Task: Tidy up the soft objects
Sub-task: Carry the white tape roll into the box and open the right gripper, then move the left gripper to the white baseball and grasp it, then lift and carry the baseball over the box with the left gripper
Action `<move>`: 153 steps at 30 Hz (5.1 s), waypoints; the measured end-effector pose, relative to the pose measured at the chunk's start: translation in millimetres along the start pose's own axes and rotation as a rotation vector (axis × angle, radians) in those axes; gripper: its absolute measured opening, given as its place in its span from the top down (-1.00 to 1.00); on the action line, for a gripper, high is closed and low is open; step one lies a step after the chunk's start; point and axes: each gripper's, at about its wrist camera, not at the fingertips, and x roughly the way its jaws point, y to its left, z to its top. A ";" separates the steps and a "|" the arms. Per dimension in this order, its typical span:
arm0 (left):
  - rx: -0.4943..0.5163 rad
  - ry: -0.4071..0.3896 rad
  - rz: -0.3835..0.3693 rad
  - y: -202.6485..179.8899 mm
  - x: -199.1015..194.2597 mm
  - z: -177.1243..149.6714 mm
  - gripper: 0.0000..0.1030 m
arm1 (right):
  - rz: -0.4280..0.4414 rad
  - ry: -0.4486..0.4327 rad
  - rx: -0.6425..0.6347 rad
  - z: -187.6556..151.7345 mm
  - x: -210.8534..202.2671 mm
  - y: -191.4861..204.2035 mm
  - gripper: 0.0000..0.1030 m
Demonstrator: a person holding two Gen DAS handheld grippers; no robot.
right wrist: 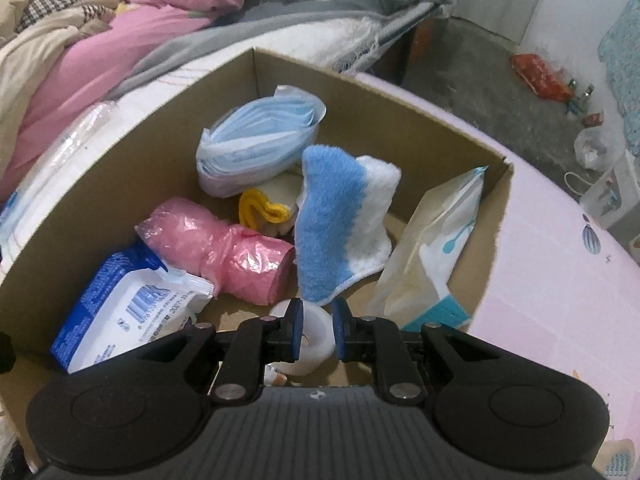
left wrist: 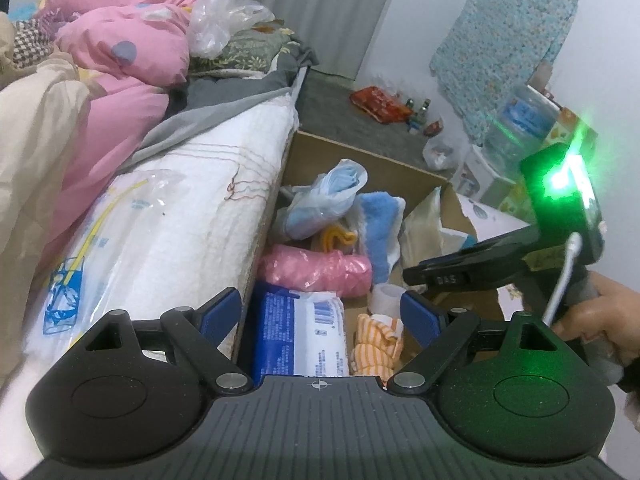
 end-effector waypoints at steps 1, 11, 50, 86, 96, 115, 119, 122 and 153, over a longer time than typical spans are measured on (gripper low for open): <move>0.002 -0.002 0.002 -1.6 -1.0 0.1 -0.69 | 0.002 -0.010 0.002 -2.3 -5.7 -0.8 0.72; 0.055 -0.006 -0.007 -30.8 -10.5 -4.5 -0.75 | 0.117 -0.171 0.099 -40.8 -94.2 -40.0 0.72; 0.738 0.581 -0.011 -266.6 135.9 -15.9 -0.71 | 0.195 -0.394 0.537 -289.7 -115.6 -177.7 0.17; 0.679 0.587 -0.018 -272.5 166.8 -11.7 -0.13 | 0.085 -0.399 0.417 -270.9 -92.8 -190.8 0.16; 0.497 0.520 -0.100 -247.7 147.3 6.0 -0.13 | -0.041 -0.280 0.235 -221.8 -47.7 -177.7 0.17; 0.400 0.443 -0.218 -226.0 114.3 8.5 -0.14 | -0.068 -0.178 0.188 -249.0 -55.0 -152.5 0.28; 0.391 0.425 -0.225 -221.3 103.6 10.2 -0.14 | -0.019 -0.168 0.228 -267.1 -68.5 -145.3 0.28; 0.386 0.414 -0.228 -220.2 97.9 9.7 -0.14 | -0.007 -0.190 0.323 -270.2 -77.9 -154.9 0.27; 0.330 0.330 -0.238 -177.9 60.5 29.6 -0.14 | -0.168 -0.284 0.271 -199.4 -40.5 -163.2 0.05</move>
